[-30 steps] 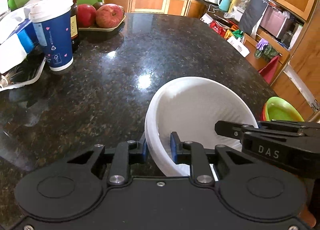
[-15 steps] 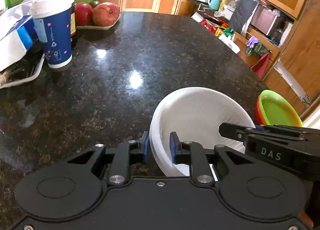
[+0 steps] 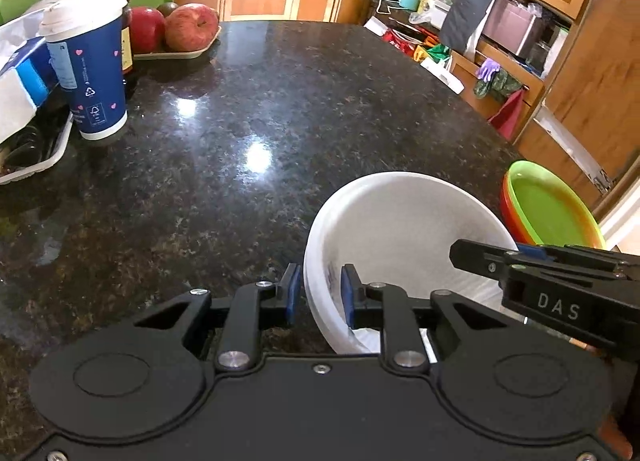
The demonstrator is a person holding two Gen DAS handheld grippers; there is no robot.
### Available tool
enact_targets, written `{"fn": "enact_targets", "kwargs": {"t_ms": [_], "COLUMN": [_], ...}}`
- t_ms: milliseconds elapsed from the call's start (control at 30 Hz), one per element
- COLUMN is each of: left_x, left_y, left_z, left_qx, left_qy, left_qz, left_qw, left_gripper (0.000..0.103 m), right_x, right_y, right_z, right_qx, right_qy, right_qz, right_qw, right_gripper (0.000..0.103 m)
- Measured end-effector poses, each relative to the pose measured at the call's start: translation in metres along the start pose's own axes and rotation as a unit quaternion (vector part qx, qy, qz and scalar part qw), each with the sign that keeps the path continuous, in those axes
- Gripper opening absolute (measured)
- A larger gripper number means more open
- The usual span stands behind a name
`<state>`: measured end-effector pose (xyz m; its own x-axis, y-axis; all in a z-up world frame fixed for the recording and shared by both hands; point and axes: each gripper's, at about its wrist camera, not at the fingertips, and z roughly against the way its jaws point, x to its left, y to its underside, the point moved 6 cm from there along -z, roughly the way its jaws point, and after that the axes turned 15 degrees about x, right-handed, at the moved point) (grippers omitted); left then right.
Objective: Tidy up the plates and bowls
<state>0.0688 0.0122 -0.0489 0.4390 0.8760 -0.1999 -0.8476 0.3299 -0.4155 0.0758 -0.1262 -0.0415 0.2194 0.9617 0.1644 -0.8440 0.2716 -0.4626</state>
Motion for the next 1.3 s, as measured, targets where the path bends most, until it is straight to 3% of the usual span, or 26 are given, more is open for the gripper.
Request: {"fn": "enact_targets", "kwargs": {"t_ms": [500, 567, 700, 1000, 1300], "left_x": [-0.004, -0.005, -0.007, -0.005, -0.018], "left_y": [0.006, 0.008, 0.012, 0.007, -0.002], "left_z": [0.005, 0.006, 0.007, 0.012, 0.024], "left_qx": [0.002, 0.003, 0.003, 0.009, -0.011], "left_qy": [0.013, 0.015, 0.023, 0.028, 0.031], "left_qz": [-0.011, -0.011, -0.014, -0.003, -0.009], "left_qw": [0.9999, 0.9998, 0.9996, 0.9996, 0.9994], "left_gripper": [0.03, 0.03, 0.026, 0.025, 0.024], "right_x": [-0.002, -0.001, 0.003, 0.005, -0.004], "right_y": [0.004, 0.004, 0.007, 0.009, 0.001], "right_z": [0.007, 0.006, 0.003, 0.011, 0.035], "right_qx": [0.004, 0.009, 0.02, 0.012, -0.022], "right_qy": [0.012, 0.009, -0.009, -0.016, -0.014], "right_qz": [-0.003, -0.002, 0.0, -0.005, 0.007], "right_qw": [1.0, 1.0, 1.0, 1.0, 1.0], "right_gripper": [0.034, 0.032, 0.014, 0.013, 0.013]}}
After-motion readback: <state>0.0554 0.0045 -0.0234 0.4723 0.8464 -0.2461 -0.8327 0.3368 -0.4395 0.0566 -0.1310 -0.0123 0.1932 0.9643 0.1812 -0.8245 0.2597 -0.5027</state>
